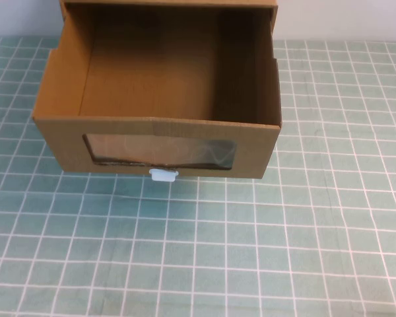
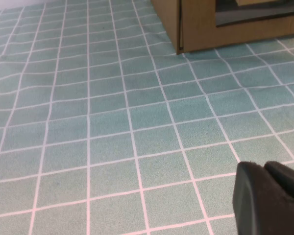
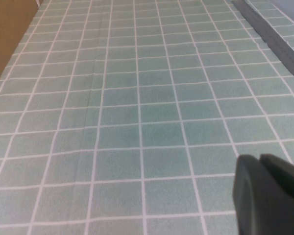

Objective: Close the shoe box

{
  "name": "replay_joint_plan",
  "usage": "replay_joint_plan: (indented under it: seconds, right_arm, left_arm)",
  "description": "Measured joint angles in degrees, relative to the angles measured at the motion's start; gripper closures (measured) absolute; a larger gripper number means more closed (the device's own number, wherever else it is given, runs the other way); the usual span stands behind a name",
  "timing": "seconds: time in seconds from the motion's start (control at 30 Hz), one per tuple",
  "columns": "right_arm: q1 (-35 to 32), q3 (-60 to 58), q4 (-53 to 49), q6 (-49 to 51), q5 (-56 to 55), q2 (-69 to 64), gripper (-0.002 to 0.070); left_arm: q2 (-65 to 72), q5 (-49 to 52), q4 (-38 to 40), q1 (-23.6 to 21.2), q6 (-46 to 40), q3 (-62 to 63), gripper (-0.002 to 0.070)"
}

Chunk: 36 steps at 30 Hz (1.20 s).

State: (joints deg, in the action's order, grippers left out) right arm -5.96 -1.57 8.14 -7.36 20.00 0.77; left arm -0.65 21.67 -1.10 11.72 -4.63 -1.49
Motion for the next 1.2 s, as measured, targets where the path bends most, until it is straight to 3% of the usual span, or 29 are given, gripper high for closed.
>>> replay_joint_plan:
  seconds: [0.83,1.0,1.2]
  right_arm:
    - [0.0,0.0,0.69,0.0,-1.72,0.0,0.069]
    - [0.0,0.0,1.52,0.0,-9.38,0.0,0.069]
    - [0.0,0.0,1.91,0.0,-23.96,0.0,0.069]
  left_arm:
    - [0.0,-2.27,0.12,0.0,0.45,0.0,0.068]
    - [0.0,-8.28,2.25,0.0,0.82,0.0,0.068]
    - [0.0,-22.45,7.06,0.0,2.06,0.0,0.068]
